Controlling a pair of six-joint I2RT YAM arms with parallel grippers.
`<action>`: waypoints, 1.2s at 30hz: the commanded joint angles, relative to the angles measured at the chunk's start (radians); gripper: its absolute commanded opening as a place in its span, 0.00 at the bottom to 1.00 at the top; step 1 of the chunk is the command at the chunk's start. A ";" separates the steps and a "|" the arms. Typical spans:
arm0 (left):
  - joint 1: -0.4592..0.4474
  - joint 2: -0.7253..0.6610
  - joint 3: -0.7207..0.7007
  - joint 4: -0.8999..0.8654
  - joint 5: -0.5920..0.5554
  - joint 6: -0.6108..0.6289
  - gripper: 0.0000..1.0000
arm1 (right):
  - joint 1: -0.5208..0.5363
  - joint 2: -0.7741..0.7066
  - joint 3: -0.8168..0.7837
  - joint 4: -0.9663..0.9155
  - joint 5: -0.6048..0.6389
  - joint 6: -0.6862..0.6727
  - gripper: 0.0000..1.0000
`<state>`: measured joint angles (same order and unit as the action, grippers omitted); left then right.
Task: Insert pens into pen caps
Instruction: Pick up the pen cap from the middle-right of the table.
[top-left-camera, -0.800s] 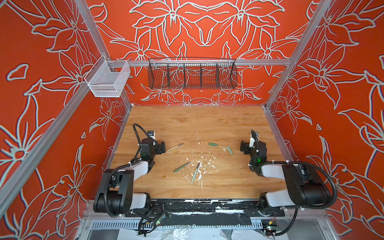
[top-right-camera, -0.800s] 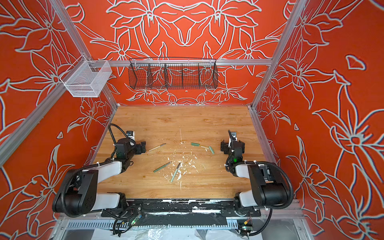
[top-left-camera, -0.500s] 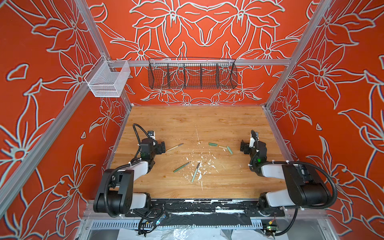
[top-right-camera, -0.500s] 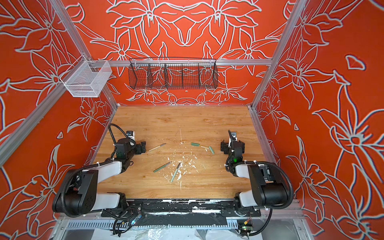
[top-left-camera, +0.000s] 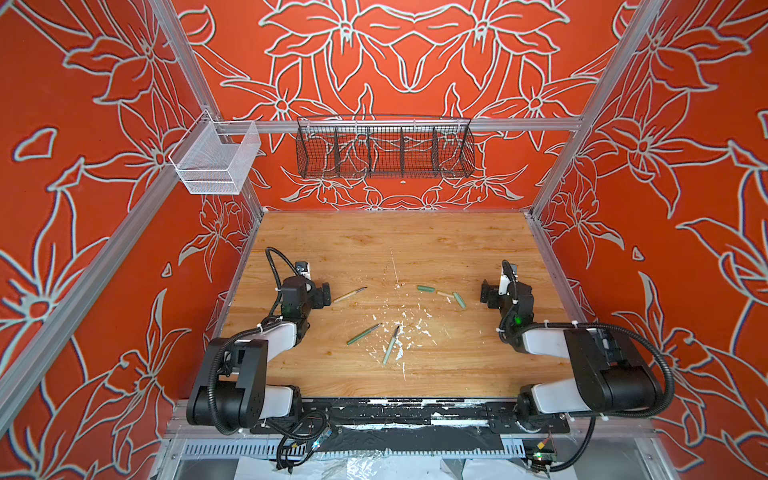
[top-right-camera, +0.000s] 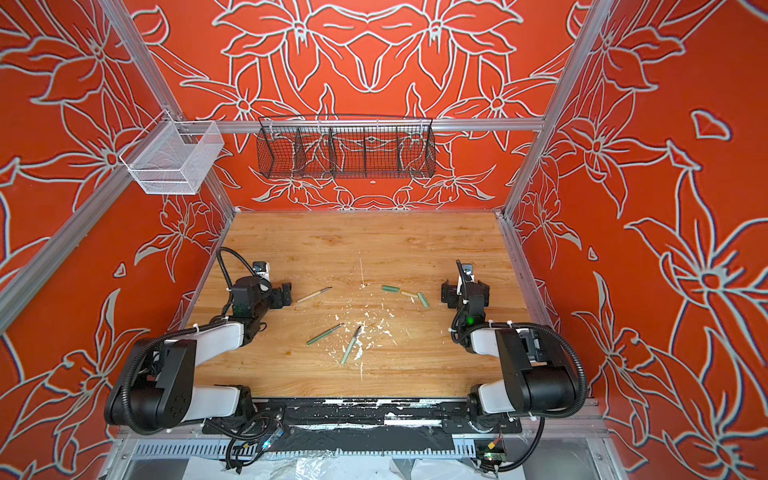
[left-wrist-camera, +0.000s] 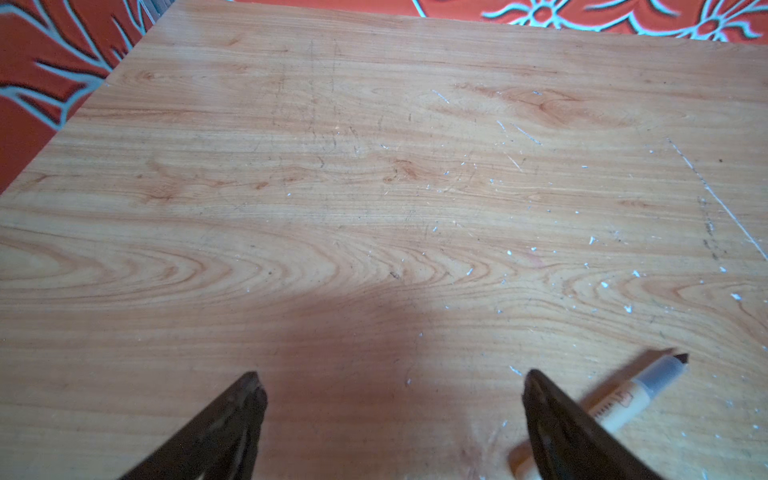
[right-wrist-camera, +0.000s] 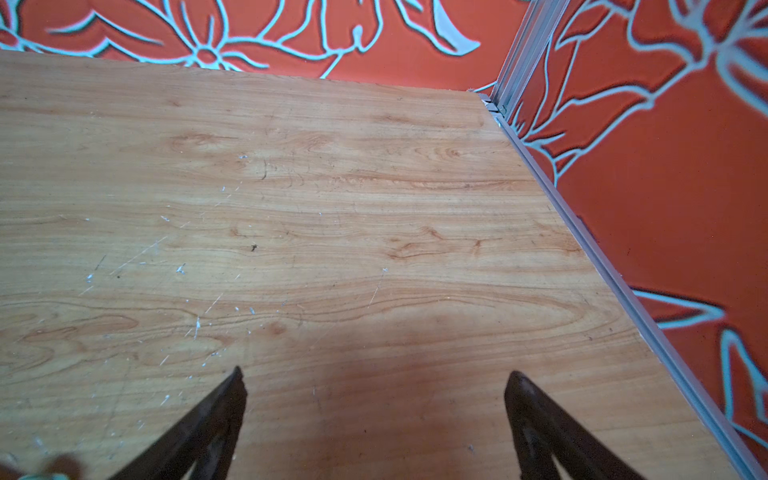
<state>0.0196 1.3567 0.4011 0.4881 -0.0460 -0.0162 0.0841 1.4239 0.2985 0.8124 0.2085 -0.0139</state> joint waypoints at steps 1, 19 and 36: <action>0.003 -0.005 0.007 0.010 0.009 0.001 0.96 | -0.005 -0.008 0.017 -0.001 -0.009 0.004 0.97; 0.005 -0.007 0.006 0.010 0.009 0.001 0.96 | -0.006 -0.011 0.016 0.000 -0.011 0.003 0.97; -0.032 -0.209 0.499 -0.835 0.157 -0.148 0.96 | 0.097 -0.270 0.534 -0.926 -0.318 0.211 0.86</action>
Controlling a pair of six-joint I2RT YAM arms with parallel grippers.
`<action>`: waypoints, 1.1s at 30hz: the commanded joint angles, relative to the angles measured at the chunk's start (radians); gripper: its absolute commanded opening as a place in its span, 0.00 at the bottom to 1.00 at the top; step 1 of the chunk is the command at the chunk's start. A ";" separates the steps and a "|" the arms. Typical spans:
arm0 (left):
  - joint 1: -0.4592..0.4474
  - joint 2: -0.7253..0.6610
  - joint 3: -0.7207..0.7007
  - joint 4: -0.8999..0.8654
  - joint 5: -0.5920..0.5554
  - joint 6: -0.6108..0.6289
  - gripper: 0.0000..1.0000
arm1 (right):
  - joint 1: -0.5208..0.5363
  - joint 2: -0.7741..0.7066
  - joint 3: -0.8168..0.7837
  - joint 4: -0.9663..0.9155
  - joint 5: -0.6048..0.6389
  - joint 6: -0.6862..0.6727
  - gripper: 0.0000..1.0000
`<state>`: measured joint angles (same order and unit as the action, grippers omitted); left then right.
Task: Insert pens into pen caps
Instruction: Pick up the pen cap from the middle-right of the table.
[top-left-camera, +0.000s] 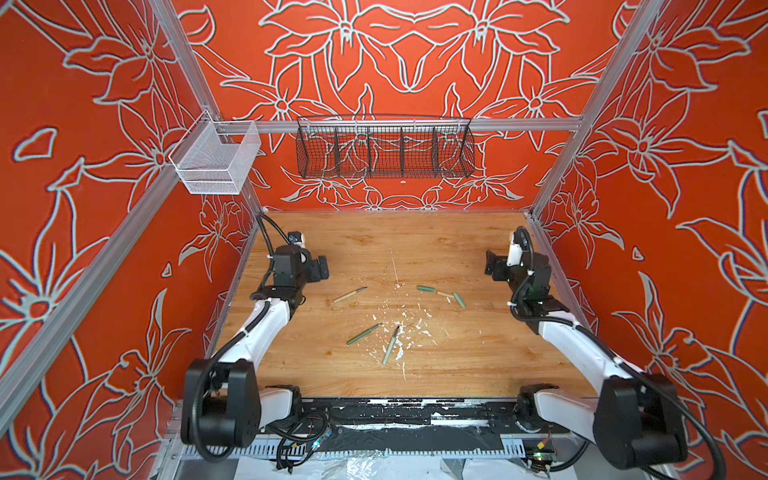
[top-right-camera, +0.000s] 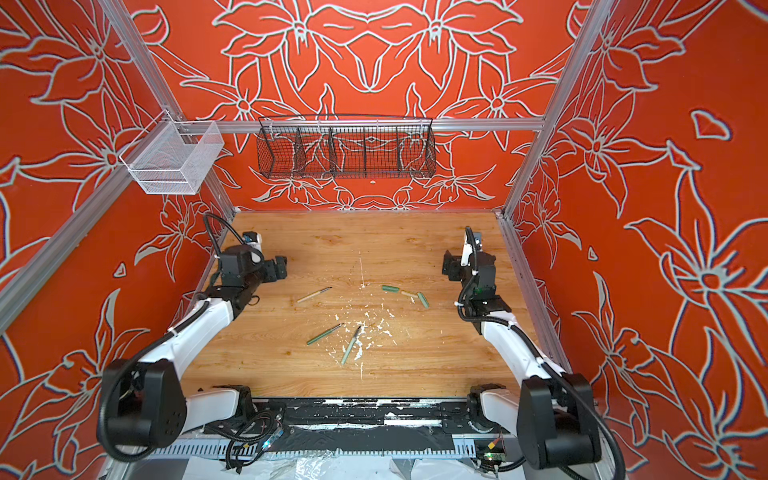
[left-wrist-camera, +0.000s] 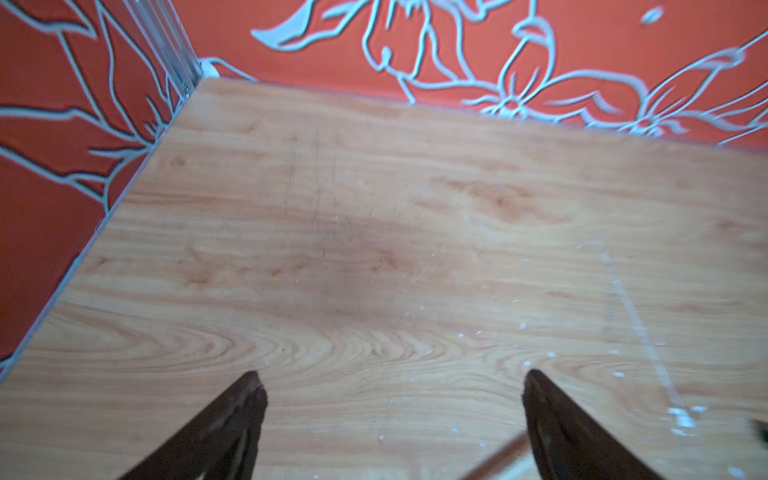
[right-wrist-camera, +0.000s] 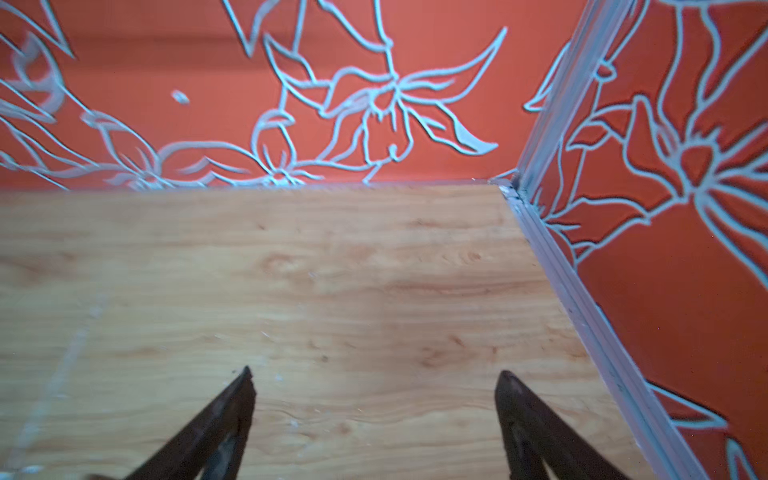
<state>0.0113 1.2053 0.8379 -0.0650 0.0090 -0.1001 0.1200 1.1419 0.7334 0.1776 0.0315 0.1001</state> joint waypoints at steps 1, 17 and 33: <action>-0.050 -0.086 0.083 -0.333 0.108 -0.090 0.96 | 0.114 0.038 0.156 -0.369 -0.123 0.094 0.86; -0.395 -0.346 0.078 -0.557 -0.003 -0.169 0.96 | 0.422 0.392 0.513 -0.883 -0.129 0.083 0.78; -0.495 -0.513 0.002 -0.566 0.015 -0.211 0.97 | 0.421 0.400 0.408 -0.954 0.128 0.204 0.73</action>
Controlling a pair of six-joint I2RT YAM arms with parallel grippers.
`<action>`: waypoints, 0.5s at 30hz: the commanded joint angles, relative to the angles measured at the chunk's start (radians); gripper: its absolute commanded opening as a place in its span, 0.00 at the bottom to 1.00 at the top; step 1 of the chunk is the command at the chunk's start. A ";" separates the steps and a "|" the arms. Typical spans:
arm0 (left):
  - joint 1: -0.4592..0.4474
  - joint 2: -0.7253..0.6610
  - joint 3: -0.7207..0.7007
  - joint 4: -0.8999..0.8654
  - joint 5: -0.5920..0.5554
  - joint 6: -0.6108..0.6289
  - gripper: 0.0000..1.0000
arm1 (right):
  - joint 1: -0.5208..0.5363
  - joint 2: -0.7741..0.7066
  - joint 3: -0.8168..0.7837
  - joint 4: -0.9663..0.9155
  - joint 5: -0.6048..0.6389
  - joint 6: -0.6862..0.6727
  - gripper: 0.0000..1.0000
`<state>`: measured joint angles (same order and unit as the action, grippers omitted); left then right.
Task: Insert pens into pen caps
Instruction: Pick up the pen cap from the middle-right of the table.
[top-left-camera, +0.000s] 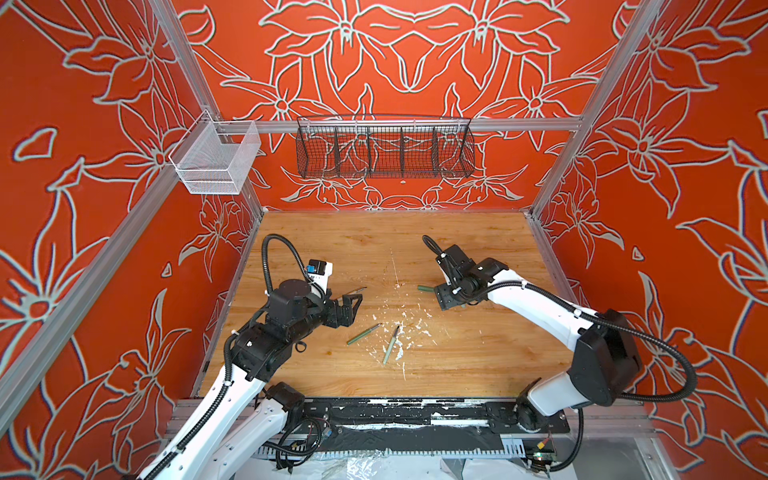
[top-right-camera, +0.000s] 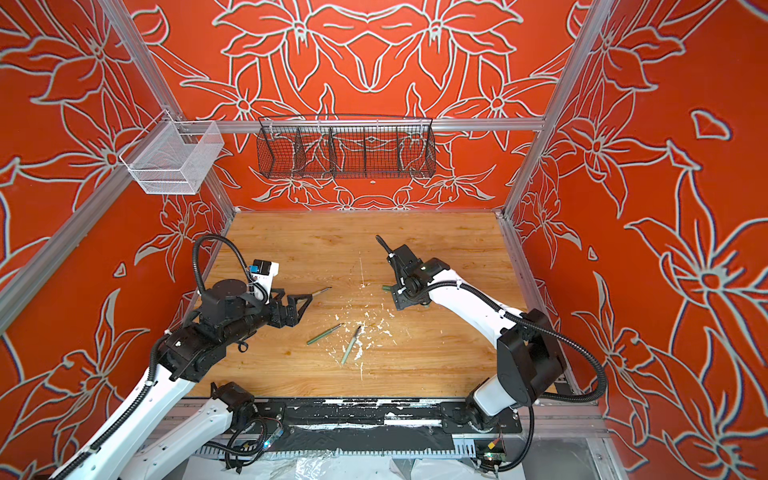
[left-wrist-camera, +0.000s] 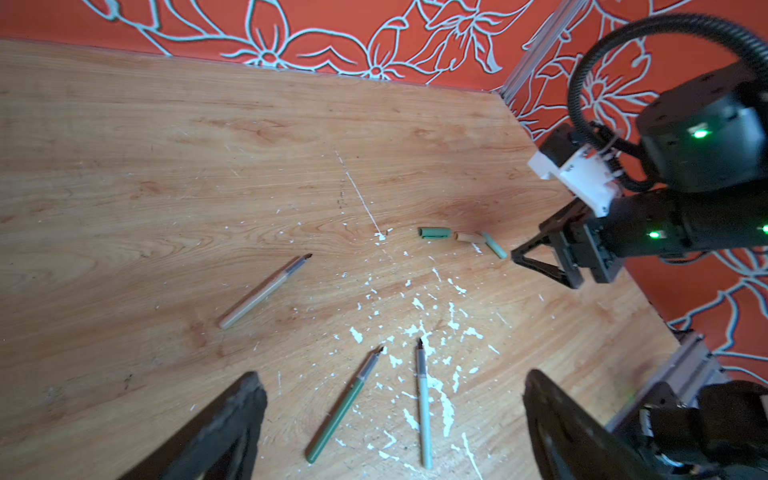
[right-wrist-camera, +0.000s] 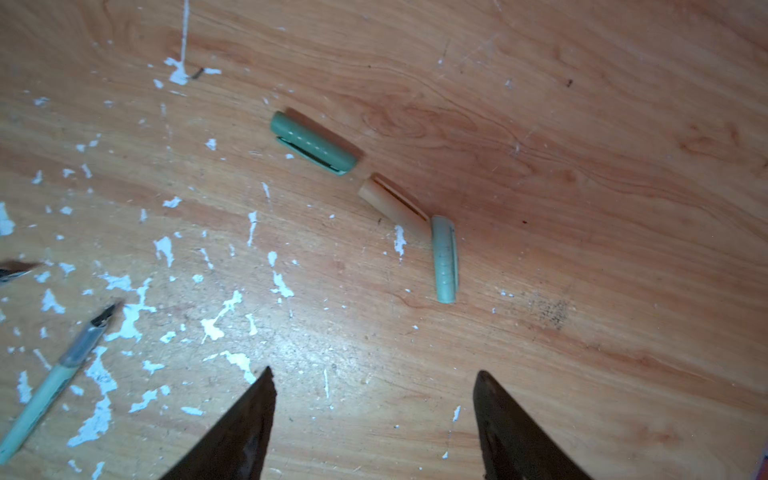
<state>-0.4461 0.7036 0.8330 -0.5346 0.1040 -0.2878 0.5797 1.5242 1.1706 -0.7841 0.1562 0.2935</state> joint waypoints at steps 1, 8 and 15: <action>-0.058 -0.029 -0.010 -0.079 -0.107 -0.035 0.97 | -0.052 0.027 -0.028 0.008 0.004 -0.003 0.72; -0.097 0.071 0.001 -0.077 -0.149 -0.028 0.97 | -0.118 0.055 -0.005 0.014 0.007 -0.113 0.56; -0.201 0.039 -0.037 0.034 -0.232 -0.013 0.97 | -0.127 0.166 0.036 -0.007 -0.012 -0.189 0.42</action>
<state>-0.6292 0.8066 0.8150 -0.5694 -0.0750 -0.3069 0.4534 1.6352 1.1793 -0.7654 0.1547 0.1539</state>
